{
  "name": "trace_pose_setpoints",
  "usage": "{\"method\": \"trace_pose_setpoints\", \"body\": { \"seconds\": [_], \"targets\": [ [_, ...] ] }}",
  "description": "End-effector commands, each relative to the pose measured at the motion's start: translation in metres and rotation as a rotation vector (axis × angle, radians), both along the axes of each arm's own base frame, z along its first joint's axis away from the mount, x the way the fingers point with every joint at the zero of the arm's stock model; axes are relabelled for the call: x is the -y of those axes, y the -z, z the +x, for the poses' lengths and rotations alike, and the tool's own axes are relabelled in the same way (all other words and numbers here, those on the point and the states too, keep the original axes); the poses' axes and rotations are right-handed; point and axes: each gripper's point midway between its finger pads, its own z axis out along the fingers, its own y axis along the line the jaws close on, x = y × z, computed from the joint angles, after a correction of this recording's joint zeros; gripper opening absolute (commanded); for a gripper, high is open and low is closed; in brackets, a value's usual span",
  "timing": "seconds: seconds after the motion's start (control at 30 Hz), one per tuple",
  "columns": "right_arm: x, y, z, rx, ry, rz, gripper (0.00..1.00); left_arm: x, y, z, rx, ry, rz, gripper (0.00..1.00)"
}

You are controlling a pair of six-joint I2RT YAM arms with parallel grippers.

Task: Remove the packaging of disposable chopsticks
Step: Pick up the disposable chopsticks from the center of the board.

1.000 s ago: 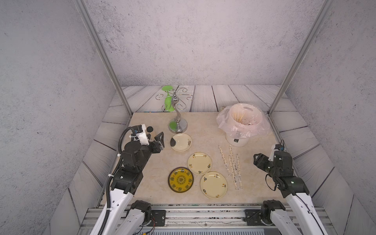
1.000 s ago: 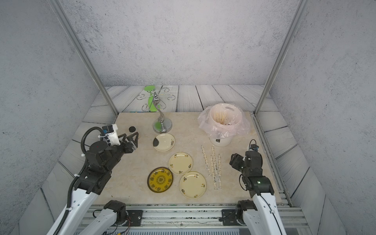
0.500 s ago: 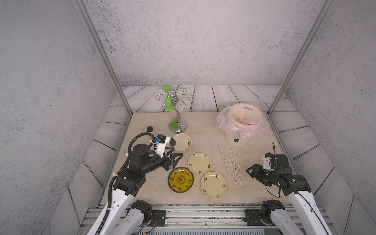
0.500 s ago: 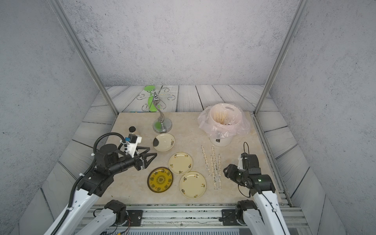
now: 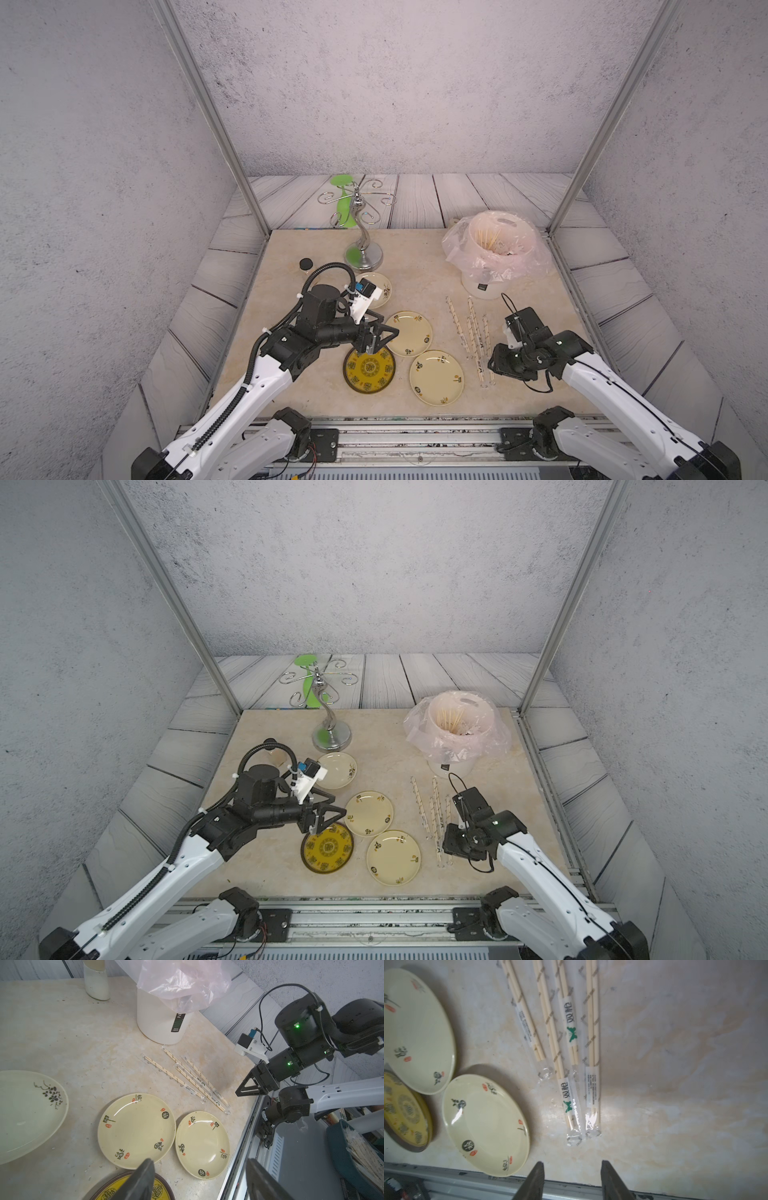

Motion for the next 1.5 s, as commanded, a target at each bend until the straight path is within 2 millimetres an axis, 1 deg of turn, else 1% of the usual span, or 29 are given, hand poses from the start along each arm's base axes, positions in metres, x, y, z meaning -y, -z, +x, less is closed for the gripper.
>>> {"method": "trace_pose_setpoints", "body": {
  "seconds": [0.0, 0.13, 0.23, 0.37, 0.5, 0.67, 0.9, 1.03, 1.2, 1.3, 1.4, 1.47],
  "targets": [
    [0.014, 0.01, 0.008, 0.015, 0.043, -0.09, 0.45, -0.002, -0.005, 0.005, 0.043, -0.012, 0.033, 0.72],
    [0.014, 0.02, 0.012, 0.011, 0.041, -0.108, 0.41, -0.01, 0.002, 0.008, 0.061, -0.055, 0.074, 0.72],
    [0.013, 0.029, 0.016, -0.001, 0.039, -0.116, 0.37, -0.016, 0.006, 0.007, 0.072, -0.069, 0.098, 0.72],
    [0.01, 0.041, 0.02, -0.012, 0.035, -0.114, 0.37, -0.022, 0.007, 0.01, 0.095, -0.098, 0.119, 0.72],
    [0.007, 0.051, 0.022, -0.044, 0.016, -0.124, 0.36, -0.023, 0.005, 0.011, 0.106, -0.108, 0.121, 0.72],
    [0.004, 0.059, 0.021, -0.072, 0.0, -0.129, 0.36, -0.024, 0.006, 0.01, 0.105, -0.108, 0.122, 0.72],
    [0.01, 0.07, 0.016, -0.118, -0.005, -0.176, 0.35, -0.024, 0.002, 0.009, 0.111, -0.109, 0.114, 0.72],
    [0.013, 0.074, 0.013, -0.134, -0.016, -0.214, 0.32, -0.026, 0.0, 0.006, 0.12, -0.112, 0.102, 0.73],
    [0.015, 0.073, 0.014, -0.13, 0.007, -0.228, 0.22, -0.028, -0.002, 0.004, 0.132, -0.119, 0.091, 0.73],
    [0.016, 0.073, 0.015, -0.128, 0.017, -0.233, 0.19, -0.027, -0.003, 0.004, 0.131, -0.117, 0.087, 0.73],
    [0.018, 0.073, 0.013, -0.125, 0.024, -0.236, 0.09, -0.026, -0.002, 0.005, 0.127, -0.115, 0.09, 0.73],
    [0.018, 0.072, 0.012, -0.117, 0.026, -0.231, 0.06, -0.027, -0.001, 0.005, 0.121, -0.117, 0.094, 0.73]
  ]
}}
